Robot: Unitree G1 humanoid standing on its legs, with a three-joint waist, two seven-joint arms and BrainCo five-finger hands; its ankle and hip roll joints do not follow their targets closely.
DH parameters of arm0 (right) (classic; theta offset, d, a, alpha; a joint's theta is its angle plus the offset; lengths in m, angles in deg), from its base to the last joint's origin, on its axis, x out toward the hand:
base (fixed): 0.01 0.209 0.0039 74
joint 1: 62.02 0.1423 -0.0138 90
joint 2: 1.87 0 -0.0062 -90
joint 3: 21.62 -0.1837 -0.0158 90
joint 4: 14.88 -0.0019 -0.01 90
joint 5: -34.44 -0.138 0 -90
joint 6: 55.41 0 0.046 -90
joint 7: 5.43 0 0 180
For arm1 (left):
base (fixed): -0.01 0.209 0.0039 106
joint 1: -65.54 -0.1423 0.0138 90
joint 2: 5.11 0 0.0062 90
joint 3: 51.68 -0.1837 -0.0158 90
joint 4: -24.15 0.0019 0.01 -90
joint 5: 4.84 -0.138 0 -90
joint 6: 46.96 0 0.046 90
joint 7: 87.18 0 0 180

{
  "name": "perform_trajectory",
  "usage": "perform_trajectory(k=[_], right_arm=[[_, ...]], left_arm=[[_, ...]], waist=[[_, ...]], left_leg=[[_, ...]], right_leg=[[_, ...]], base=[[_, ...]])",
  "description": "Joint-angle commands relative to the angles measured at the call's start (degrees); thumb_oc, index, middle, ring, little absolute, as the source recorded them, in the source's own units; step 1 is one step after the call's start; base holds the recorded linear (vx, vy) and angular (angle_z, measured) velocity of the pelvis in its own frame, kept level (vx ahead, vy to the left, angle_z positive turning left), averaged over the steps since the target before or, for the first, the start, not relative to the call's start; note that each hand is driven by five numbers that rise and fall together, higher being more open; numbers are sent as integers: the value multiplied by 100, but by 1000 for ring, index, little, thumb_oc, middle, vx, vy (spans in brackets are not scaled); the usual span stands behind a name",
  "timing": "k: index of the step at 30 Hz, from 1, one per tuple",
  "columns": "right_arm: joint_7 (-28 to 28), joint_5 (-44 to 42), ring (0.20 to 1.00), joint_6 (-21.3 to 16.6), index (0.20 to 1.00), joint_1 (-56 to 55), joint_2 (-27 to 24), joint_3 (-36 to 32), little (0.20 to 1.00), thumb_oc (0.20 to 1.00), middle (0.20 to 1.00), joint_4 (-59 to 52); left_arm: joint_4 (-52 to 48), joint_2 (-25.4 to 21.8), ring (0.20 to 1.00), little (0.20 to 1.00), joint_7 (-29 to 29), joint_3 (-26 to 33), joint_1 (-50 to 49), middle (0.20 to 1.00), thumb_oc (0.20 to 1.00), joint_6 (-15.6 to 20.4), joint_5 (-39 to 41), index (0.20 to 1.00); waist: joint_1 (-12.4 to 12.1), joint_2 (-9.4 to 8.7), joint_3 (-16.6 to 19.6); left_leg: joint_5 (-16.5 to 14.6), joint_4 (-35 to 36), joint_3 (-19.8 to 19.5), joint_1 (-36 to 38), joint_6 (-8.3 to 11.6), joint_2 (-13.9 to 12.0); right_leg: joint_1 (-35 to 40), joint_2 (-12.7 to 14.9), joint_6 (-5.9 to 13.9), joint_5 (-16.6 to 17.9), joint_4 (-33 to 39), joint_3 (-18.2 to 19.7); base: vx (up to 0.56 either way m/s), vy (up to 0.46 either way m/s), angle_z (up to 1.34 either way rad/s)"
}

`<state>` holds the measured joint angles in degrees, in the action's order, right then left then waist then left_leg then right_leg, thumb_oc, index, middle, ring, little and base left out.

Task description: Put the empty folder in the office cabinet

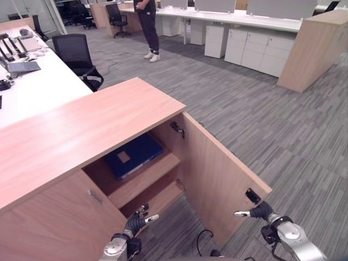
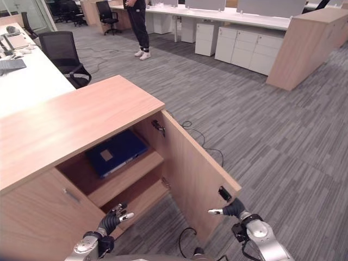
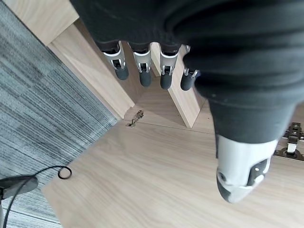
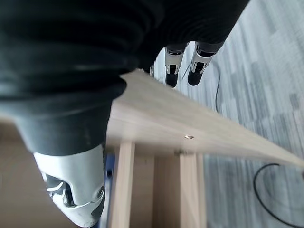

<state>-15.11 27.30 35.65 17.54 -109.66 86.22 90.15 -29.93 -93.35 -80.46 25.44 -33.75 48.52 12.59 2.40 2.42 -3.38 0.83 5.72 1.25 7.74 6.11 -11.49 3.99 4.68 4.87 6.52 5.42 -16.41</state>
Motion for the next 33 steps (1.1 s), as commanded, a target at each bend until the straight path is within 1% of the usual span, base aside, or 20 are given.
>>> perform_trajectory(k=[1,2,3,4,8,9,10,12,13,14,16,17,19,21,24,27,29,30,32,33], right_arm=[[-425,172,1000,-701,1000,1626,864,528,1000,1000,1000,-837],[-395,170,1000,-704,1000,1725,920,648,1000,1000,1000,-831],[-393,170,1000,-707,1000,1731,923,650,1000,1000,1000,-823],[-401,123,1000,-705,1000,1849,957,795,1000,1000,1000,-826],[-412,53,1000,-708,1000,1973,1013,950,1000,1000,1000,-788],[-403,29,1000,-715,1000,2137,1027,1079,1000,1000,1000,-772],[-399,9,1000,-714,1000,2255,1036,1150,1000,1000,1000,-757],[-389,-1,1000,-717,1000,2334,1046,1188,1000,1000,1000,-718],[-339,13,1000,-727,1000,2536,1039,1285,1000,1000,1000,-655],[-309,24,1000,-721,1000,2599,1004,1313,1000,1000,1000,-627],[-242,68,1000,-675,1000,2700,1011,1369,1000,1000,1000,-516],[-230,90,1000,-639,1000,2707,1027,1375,1000,1000,1000,-470],[-260,153,1000,-572,1000,2658,1009,1309,1000,1000,1000,-448],[-256,165,1000,-553,1000,2537,985,1218,1000,1000,1000,-479],[-196,115,1000,-513,1000,2291,1014,963,1000,1000,1000,-448],[3,96,1000,-508,1000,2324,1127,721,1000,1000,1000,-293],[69,74,1000,-513,1000,2357,1182,655,1000,1000,1000,-198],[256,14,1000,-519,1000,2519,1253,474,1000,1000,1000,-13],[350,0,1000,-531,1000,2581,1288,394,1000,1000,1000,112],[568,-37,1000,-515,1000,2744,1314,191,1000,1000,1000,360]], left_arm=[[-128,-315,1000,1000,-99,9,521,1000,1000,382,-104,1000],[-107,-304,1000,1000,-126,-25,556,1000,1000,382,-89,1000],[-107,-304,1000,1000,-127,-24,558,1000,1000,381,-89,1000],[-72,-306,1000,1000,-155,-46,582,1000,1000,386,-76,1000],[-22,-309,1000,1000,-184,-40,581,1000,1000,386,-47,1000],[-2,-321,1000,1000,-212,-31,575,1000,1000,387,-14,1000],[-19,-327,1000,1000,-240,-18,593,1000,1000,388,27,1000],[-27,-340,1000,1000,-246,-12,602,1000,1000,400,39,1000],[-38,-353,1000,1000,-281,-8,649,1000,1000,408,88,1000],[-55,-343,1000,1000,-285,-11,694,1000,1000,406,114,1000],[-114,-348,1000,1000,-270,7,766,1000,1000,383,141,1000],[-163,-356,1000,1000,-259,26,747,1000,1000,373,183,1000],[-245,-367,1000,1000,-211,80,655,1000,1000,353,267,1000],[-270,-374,1000,1000,-149,81,588,1000,1000,337,257,1000],[-380,-371,1000,1000,-64,21,459,1000,1000,248,184,1000],[-432,-455,1000,1000,-26,-14,421,1000,1000,196,125,1000],[-494,-501,1000,1000,1,-41,415,1000,1000,184,103,1000],[-597,-580,1000,1000,46,-96,400,1000,1000,176,73,1000],[-665,-623,1000,1000,75,-132,402,1000,1000,165,70,1000],[-699,-685,1000,1000,97,-154,373,1000,1000,167,48,1000]], waist=[[-490,-286,-324],[-571,-283,-339],[-559,-283,-340],[-662,-274,-356],[-752,-265,-387],[-901,-240,-474],[-980,-233,-561],[-1006,-245,-592],[-1078,-277,-723],[-1037,-306,-776],[-924,-381,-799],[-920,-389,-801],[-950,-391,-753],[-931,-378,-651],[-900,-324,-436],[-1068,-390,-387],[-1116,-424,-364],[-1244,-446,-333],[-1300,-466,-324],[-1408,-469,-280]], left_leg=[[270,-222,-31,-37,371,23],[321,-233,-144,-119,418,3],[322,-235,-158,-125,421,2],[382,-245,-288,-219,465,-22],[440,-235,-433,-331,527,-56],[619,-307,-596,-469,603,-108],[672,-355,-741,-595,638,-109],[660,-387,-794,-672,663,-120],[672,-764,-634,-922,656,-195],[672,-1009,-293,-991,579,-281],[596,-1414,652,-966,423,-571],[512,-1616,836,-923,432,-671],[393,-1786,810,-790,466,-701],[219,-1642,787,-530,501,-692],[-23,-1038,1058,-213,444,-575],[-46,-930,987,-255,404,-425],[-160,-891,864,-219,415,-385],[-221,-773,762,-188,338,-252],[-231,-724,722,-188,302,-183],[-257,-649,663,-192,243,-88]], right_leg=[[774,410,358,-936,-280,-174],[806,392,336,-942,-226,-265],[812,389,334,-940,-219,-278],[859,343,300,-952,-144,-354],[894,276,259,-986,-88,-463],[889,217,241,-1014,-68,-530],[855,206,216,-1015,-77,-560],[828,205,204,-1014,-81,-602],[843,237,174,-1050,-101,-808],[821,293,149,-1025,-128,-957],[696,423,99,-975,-242,-1237],[689,436,76,-1002,-286,-1285],[666,495,58,-979,-371,-1390],[652,558,59,-975,-441,-1574],[620,649,119,-933,-586,-1904],[695,801,194,-876,-751,-2065],[776,842,273,-970,-799,-2020],[779,988,351,-948,-954,-2110],[757,1075,388,-931,-1051,-2148],[761,1188,458,-883,-1166,-2230]], base=[[-46,-40,27],[-39,-36,26],[-50,-44,44],[-36,-34,68],[-38,-29,31],[-115,-35,49],[-118,-35,90],[-98,-15,80],[-165,31,44],[-207,64,41],[-192,73,123],[-103,40,147],[-39,96,65],[-29,148,44],[50,175,83],[87,156,55],[90,115,45],[21,181,33],[14,169,31],[28,175,47]])
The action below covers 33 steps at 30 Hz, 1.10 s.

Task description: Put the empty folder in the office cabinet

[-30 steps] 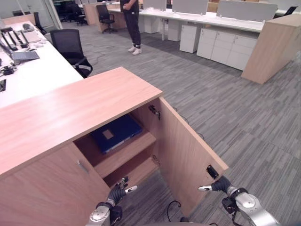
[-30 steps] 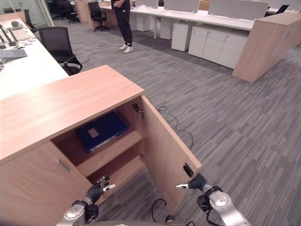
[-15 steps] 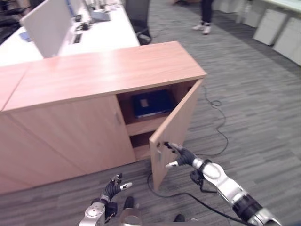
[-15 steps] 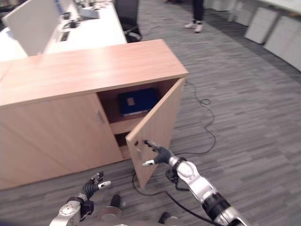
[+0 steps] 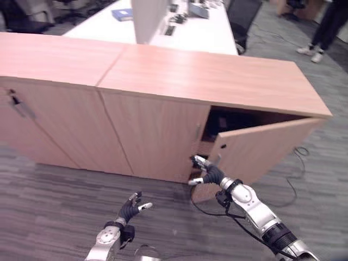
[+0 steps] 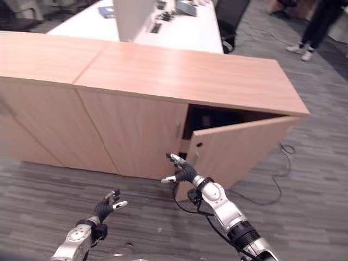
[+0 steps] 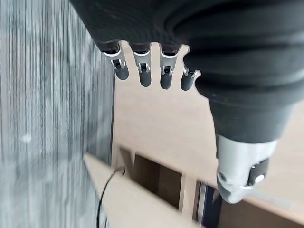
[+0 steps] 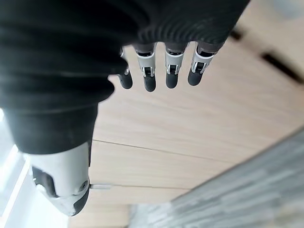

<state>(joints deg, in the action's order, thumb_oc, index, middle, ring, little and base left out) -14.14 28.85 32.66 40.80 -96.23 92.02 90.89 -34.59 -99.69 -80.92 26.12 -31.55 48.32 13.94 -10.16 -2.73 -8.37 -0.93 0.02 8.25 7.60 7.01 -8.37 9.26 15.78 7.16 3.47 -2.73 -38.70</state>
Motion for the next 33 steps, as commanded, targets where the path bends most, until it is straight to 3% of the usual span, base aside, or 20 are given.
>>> perform_trajectory(k=[1,7,8,9,14,17,21,23,24,25,27,28,29,31,33], right_arm=[[603,-184,1000,-218,1000,542,11,-508,1000,1000,1000,492],[1150,-236,1000,-140,1000,1413,-79,-901,1000,1000,1000,1707],[1199,-261,1000,-107,1000,1579,-111,-912,1000,1000,1000,1905],[1259,-292,1000,-114,1000,1780,-121,-912,1000,1000,1000,2123],[1502,-395,1000,-113,1000,2764,-537,-1020,1000,1000,1000,3005],[1634,-477,1000,-120,1000,3151,-732,-1053,1000,1000,1000,3325],[1594,-595,1000,-111,1000,3200,-934,-1129,1000,1000,1000,3247],[1534,-495,1000,-85,1000,3026,-1082,-1076,1000,1000,1000,2986],[1439,-427,1000,-76,1000,2920,-1155,-1021,1000,1000,1000,2856],[1383,-425,1000,-79,1000,2925,-1224,-995,1000,1000,1000,2856],[1338,-407,1000,-98,1000,2930,-1314,-953,1000,1000,1000,2868],[1266,-378,1000,-114,1000,2914,-1393,-896,1000,1000,1000,2919],[1263,-379,1000,-117,1000,2921,-1394,-889,1000,1000,1000,2924],[1161,-331,1000,-119,1000,2806,-1596,-875,1000,1000,1000,2977],[1122,-385,1000,-140,1000,2780,-1637,-898,1000,1000,1000,2975]], left_arm=[[-276,-100,1000,1000,156,-241,148,1000,1000,165,-72,1000],[-384,-296,1000,1000,234,-283,67,1000,1000,136,-4,1000],[-397,-331,1000,1000,254,-301,41,1000,1000,137,4,1000],[-404,-368,1000,1000,265,-313,21,1000,1000,131,15,1000],[-556,-502,1000,1000,349,-435,-53,1000,1000,112,148,1000],[-594,-588,1000,1000,392,-516,-17,1000,1000,96,144,1000],[-644,-622,1000,1000,398,-547,0,1000,1000,71,101,1000],[-601,-624,1000,1000,411,-601,53,1000,1000,62,67,1000],[-586,-631,1000,1000,413,-648,88,1000,1000,120,63,1000],[-566,-645,1000,1000,423,-666,109,1000,1000,162,61,1000],[-563,-676,1000,1000,453,-681,118,1000,1000,184,104,1000],[-501,-712,1000,1000,469,-660,166,1000,1000,231,137,1000],[-492,-706,1000,1000,471,-657,169,1000,1000,238,138,1000],[-395,-679,1000,1000,468,-635,236,1000,1000,278,138,1000],[-394,-639,1000,1000,437,-601,235,1000,1000,290,144,1000]], waist=[[-203,2,228],[-439,-66,272],[-500,-71,263],[-528,-81,285],[-691,-103,205],[-704,-98,153],[-593,-56,128],[-367,14,58],[-182,72,-6],[-135,80,-23],[-71,95,-41],[80,130,-73],[74,147,-67],[233,129,-63],[298,149,-31]], left_leg=[[-89,-16,-81,-177,91,-299],[-173,132,-197,-119,-129,3],[-80,122,-137,-172,-179,64],[-173,207,-187,-100,-165,71],[-42,194,-172,-239,-241,162],[-18,237,-215,-314,-251,216],[-55,336,-300,-252,-316,290],[-32,340,-515,-220,-388,319],[-59,396,-607,-195,-338,271],[-66,399,-636,-213,-298,264],[-80,402,-674,-216,-251,281],[-101,418,-691,-143,-147,222],[-113,417,-681,-140,-139,201],[-175,365,-742,-16,-1,28],[-190,330,-751,50,77,-71]], right_leg=[[233,188,295,-561,-452,-48],[159,456,511,-416,-741,-68],[130,513,461,-286,-719,-193],[150,485,567,-371,-737,-69],[88,522,546,-185,-629,-203],[4,518,584,-188,-612,-164],[-230,735,684,-71,-1150,69],[-532,790,766,117,-1709,692],[-775,589,688,-120,-1468,1479],[-802,466,643,-204,-1039,1720],[-890,383,619,-101,-511,1863],[-1106,363,688,210,96,2001],[-1092,334,684,230,135,2002],[-1117,269,719,394,432,2377],[-972,181,685,437,544,2355]], base=[[27,219,50],[18,114,21],[45,108,5],[36,55,6],[-10,28,7],[2,13,8],[20,47,7],[39,-12,37],[60,-108,83],[88,-170,83],[103,-166,10],[102,-137,-15],[157,-219,-11],[212,-286,20],[185,-307,62]])
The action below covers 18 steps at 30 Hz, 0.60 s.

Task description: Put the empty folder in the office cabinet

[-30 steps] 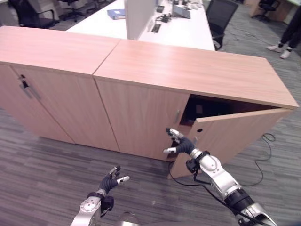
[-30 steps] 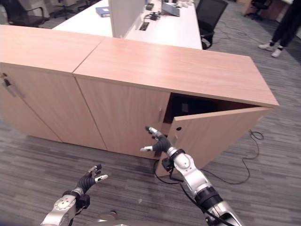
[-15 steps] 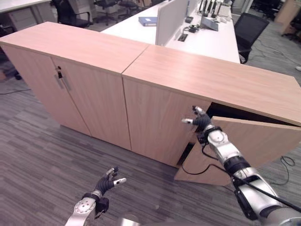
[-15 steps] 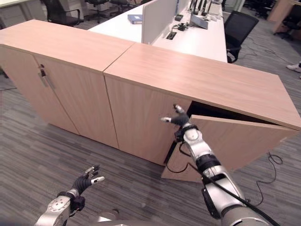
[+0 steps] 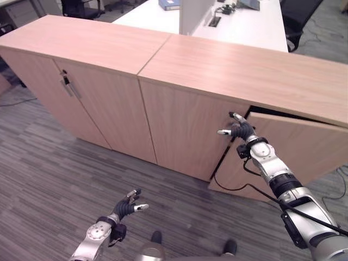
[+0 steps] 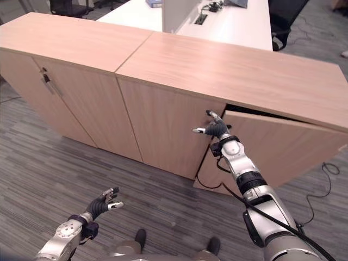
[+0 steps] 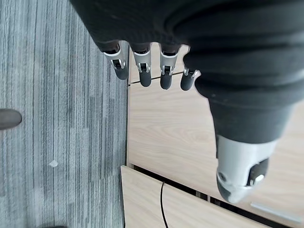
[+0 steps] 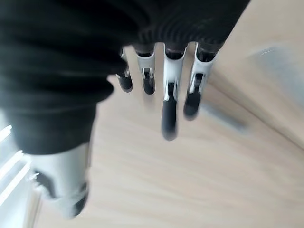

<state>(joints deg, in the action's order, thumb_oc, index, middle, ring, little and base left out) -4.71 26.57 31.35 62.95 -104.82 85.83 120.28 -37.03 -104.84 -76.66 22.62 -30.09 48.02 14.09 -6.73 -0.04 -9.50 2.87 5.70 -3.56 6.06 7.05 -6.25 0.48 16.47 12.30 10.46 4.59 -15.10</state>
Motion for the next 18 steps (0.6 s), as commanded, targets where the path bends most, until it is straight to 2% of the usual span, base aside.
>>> perform_trajectory(k=[1,2,4,6,7,9,10,13,14,16,17,18], right_arm=[[173,-195,1000,-26,1000,532,-765,-287,1000,1000,1000,6],[173,-196,1000,-25,1000,528,-765,-285,1000,1000,1000,2],[170,-241,1000,-93,1000,325,-598,-299,1000,1000,1000,-483],[185,-267,1000,-107,1000,201,-486,-314,1000,1000,1000,-720],[197,-247,1000,-134,1000,-262,-201,-425,1000,1000,1000,-1261],[171,-274,1000,-138,1000,-521,-65,-492,1000,1000,1000,-1576],[89,-327,1000,-212,1000,-1176,239,-622,1000,1000,1000,-2098],[-109,-294,1000,-197,1000,-2230,460,-770,1000,1000,1000,-2715],[-239,-367,1000,-194,1000,-2689,580,-752,1000,1000,1000,-2791],[-367,-432,1000,-183,1000,-2990,652,-711,1000,1000,1000,-2791],[-368,-432,1000,-184,1000,-2999,655,-710,1000,1000,1000,-2794],[-466,-484,1000,-188,1000,-3145,697,-614,1000,1000,1000,-2708]], left_arm=[[-154,-82,1000,1000,-12,-219,75,1000,1000,300,172,1000],[-157,-81,1000,1000,-12,-218,70,1000,1000,298,173,1000],[-157,88,1000,1000,-110,-50,-23,1000,1000,230,306,1000],[-138,149,1000,1000,-139,-24,-48,1000,1000,213,316,1000],[-125,302,1000,1000,-208,88,-103,1000,1000,184,328,1000],[-111,377,1000,1000,-246,145,-131,1000,1000,162,314,1000],[-104,545,1000,1000,-310,316,-201,1000,1000,149,336,1000],[-103,750,1000,1000,-342,475,-314,1000,1000,140,311,1000],[-128,832,1000,1000,-362,513,-341,1000,1000,153,293,1000],[-103,854,1000,1000,-388,530,-365,1000,1000,195,260,1000],[-101,851,1000,1000,-388,528,-370,1000,1000,197,259,1000],[-37,838,1000,1000,-428,521,-344,1000,1000,249,240,1000]], waist=[[-12,-102,110],[-4,-92,112],[121,42,138],[162,100,136],[266,204,110],[317,225,91],[398,227,21],[509,181,-61],[522,169,-119],[477,85,-133],[476,75,-126],[365,21,-170]], left_leg=[[-557,-277,409,214,109,-361],[-560,-279,402,214,116,-374],[-521,-473,376,196,254,-671],[-505,-566,388,185,303,-773],[-260,-749,412,174,413,-954],[-153,-878,426,157,437,-1012],[60,-1351,376,93,468,-1024],[221,-1860,470,-87,403,-1068],[195,-1774,424,-232,343,-969],[-60,-1524,240,-416,283,-705],[-74,-1532,244,-414,275,-693],[-126,-1208,-83,-747,231,-381]], right_leg=[[-50,50,139,-296,-183,0],[-41,38,134,-299,-179,-11],[75,-220,-24,-474,-148,-51],[144,-320,-82,-552,-133,-89],[263,-536,-219,-708,-94,-121],[308,-619,-279,-768,-86,-129],[422,-754,-409,-861,-81,-126],[633,-877,-525,-1047,-44,-192],[667,-902,-545,-1111,-46,-145],[666,-882,-530,-1141,-25,-61],[669,-870,-522,-1152,-28,-59],[694,-900,-499,-1159,-19,58]], base=[[94,-187,35],[118,-264,-5],[128,-293,-5],[86,-208,-6],[101,-214,-20],[110,-210,-9],[126,-225,-18],[123,-199,-30],[113,-95,-25],[95,-51,-24],[110,-47,-30],[95,-39,-36]])
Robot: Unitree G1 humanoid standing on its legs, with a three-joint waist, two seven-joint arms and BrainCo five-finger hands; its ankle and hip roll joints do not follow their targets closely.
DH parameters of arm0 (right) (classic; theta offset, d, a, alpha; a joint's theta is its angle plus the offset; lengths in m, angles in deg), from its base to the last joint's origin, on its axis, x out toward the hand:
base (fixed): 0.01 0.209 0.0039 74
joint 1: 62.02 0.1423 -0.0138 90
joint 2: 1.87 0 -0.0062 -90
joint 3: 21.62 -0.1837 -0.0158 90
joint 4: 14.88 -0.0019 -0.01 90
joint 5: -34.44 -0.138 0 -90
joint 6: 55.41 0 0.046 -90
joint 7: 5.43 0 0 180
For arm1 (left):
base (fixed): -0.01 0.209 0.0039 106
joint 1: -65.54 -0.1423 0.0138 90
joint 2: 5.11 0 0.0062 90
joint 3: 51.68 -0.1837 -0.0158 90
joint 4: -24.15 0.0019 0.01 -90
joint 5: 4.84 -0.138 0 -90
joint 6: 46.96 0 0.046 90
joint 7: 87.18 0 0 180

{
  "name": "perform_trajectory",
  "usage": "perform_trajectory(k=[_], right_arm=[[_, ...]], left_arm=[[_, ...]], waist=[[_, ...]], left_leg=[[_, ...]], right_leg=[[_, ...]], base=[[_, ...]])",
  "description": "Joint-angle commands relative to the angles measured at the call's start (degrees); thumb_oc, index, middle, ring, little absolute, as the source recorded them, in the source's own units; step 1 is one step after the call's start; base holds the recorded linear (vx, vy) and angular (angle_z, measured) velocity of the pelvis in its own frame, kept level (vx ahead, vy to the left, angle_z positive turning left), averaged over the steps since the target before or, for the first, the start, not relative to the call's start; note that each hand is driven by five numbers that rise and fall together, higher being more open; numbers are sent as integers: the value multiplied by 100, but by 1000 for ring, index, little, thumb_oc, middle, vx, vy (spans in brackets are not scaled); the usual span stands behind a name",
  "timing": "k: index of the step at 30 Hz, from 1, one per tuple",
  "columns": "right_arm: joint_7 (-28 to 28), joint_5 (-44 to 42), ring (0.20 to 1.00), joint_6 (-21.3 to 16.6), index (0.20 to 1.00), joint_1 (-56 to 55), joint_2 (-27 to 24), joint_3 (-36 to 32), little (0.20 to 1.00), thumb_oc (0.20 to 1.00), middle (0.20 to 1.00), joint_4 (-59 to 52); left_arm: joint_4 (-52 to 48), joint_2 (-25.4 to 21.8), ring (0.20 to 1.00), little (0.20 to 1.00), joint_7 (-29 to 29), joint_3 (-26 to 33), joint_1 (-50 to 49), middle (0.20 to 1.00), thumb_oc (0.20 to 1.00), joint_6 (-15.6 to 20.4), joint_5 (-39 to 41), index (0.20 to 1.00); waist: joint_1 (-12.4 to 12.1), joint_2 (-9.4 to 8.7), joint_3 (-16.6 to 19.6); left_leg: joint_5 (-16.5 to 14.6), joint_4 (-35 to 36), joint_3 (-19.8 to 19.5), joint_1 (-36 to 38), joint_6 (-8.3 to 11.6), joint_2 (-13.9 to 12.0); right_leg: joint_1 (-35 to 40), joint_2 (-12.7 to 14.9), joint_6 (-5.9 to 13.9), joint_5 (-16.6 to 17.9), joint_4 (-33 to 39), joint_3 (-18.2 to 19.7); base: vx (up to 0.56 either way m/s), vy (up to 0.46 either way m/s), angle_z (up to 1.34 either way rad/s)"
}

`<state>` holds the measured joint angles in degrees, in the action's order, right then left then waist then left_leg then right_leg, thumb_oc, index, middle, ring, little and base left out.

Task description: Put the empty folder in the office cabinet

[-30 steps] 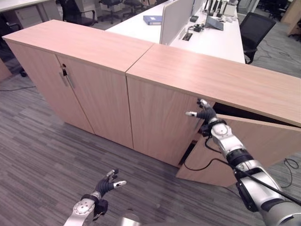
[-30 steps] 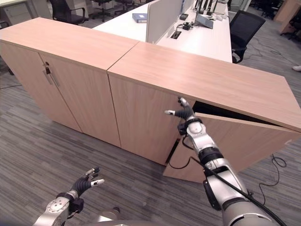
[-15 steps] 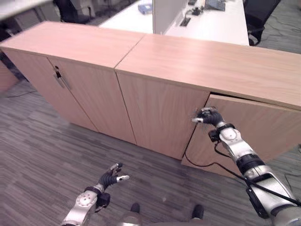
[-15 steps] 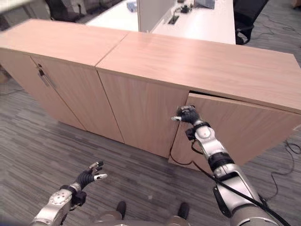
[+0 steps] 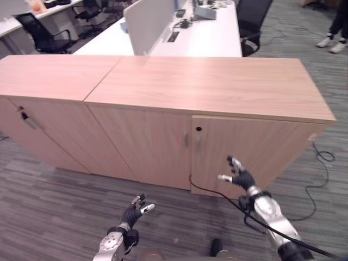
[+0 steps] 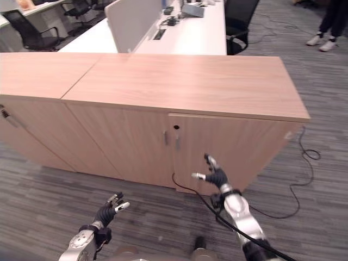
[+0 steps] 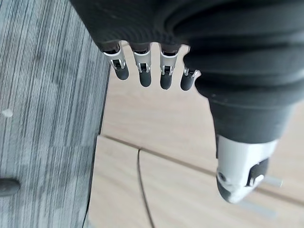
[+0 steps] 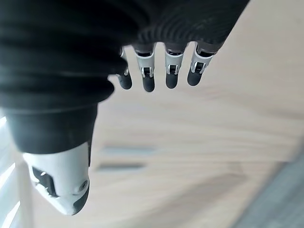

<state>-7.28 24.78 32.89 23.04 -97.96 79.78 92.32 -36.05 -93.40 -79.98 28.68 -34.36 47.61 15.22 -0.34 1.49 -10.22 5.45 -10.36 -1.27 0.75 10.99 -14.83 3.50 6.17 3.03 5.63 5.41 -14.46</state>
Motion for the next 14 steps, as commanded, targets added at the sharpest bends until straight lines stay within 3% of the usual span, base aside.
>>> perform_trajectory(k=[1,9,14], right_arm=[[-231,-307,1000,-355,1000,831,53,55,1000,1000,1000,189],[-324,-211,1000,-354,1000,348,196,36,1000,1000,1000,437],[-329,-127,1000,-342,1000,301,227,29,1000,1000,1000,478]], left_arm=[[-100,-314,1000,1000,-135,-67,95,1000,1000,338,119,1000],[-36,-323,1000,1000,-88,-226,186,1000,1000,356,137,1000],[-45,-329,1000,1000,-97,-221,197,1000,1000,361,152,1000]], waist=[[-308,-154,-124],[-114,-81,28],[-81,-92,90]], left_leg=[[-369,464,-430,-302,-170,565],[-298,1317,-87,453,-203,439],[-320,1436,31,586,-237,448]], right_leg=[[399,112,438,-711,-117,63],[604,125,483,-719,-165,172],[566,154,534,-663,-164,210]], base=[[103,-40,-41],[61,60,-16],[11,54,-5]])
